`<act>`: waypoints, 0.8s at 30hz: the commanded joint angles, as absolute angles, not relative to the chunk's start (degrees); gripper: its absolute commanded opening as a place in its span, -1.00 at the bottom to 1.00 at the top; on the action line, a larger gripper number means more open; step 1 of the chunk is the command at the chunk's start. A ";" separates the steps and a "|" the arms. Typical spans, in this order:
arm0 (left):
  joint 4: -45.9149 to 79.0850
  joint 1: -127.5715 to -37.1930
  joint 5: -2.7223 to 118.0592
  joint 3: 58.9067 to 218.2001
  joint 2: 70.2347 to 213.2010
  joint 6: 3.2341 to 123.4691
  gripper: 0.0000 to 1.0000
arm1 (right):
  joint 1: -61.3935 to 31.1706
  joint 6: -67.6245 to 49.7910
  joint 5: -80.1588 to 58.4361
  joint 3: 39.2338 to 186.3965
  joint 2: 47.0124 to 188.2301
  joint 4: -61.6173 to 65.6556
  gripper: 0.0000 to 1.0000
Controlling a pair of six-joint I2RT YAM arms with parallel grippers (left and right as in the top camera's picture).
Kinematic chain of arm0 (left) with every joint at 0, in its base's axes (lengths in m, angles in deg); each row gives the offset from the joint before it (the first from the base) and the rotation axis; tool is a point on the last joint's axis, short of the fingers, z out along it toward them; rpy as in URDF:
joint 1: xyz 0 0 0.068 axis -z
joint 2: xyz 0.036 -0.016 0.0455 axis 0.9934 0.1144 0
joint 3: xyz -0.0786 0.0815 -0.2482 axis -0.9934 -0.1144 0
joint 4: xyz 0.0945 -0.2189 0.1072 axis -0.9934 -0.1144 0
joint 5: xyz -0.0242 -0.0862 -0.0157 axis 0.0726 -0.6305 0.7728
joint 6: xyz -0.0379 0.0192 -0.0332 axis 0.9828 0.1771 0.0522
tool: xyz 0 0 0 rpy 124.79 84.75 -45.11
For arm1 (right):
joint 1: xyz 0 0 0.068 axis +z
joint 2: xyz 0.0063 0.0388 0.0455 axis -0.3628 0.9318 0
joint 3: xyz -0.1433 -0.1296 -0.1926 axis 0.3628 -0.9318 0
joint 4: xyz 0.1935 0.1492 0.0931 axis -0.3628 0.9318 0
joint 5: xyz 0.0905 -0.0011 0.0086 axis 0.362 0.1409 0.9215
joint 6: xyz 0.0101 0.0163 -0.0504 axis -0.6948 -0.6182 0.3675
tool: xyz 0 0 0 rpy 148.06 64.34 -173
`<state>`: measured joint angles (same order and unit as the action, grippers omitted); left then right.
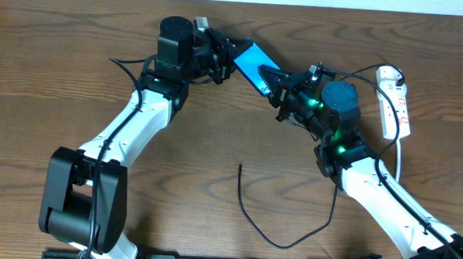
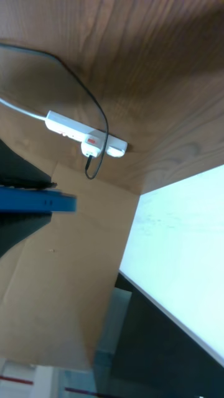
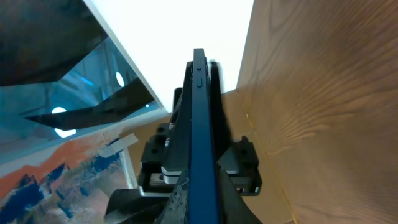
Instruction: Plug charger to phone and switch on socket
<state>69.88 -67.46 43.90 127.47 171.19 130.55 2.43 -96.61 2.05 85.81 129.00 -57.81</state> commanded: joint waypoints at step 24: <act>70.01 -67.25 43.79 127.43 169.51 129.87 -0.85 | 2.82 -96.78 1.56 86.82 129.26 -58.38 0.99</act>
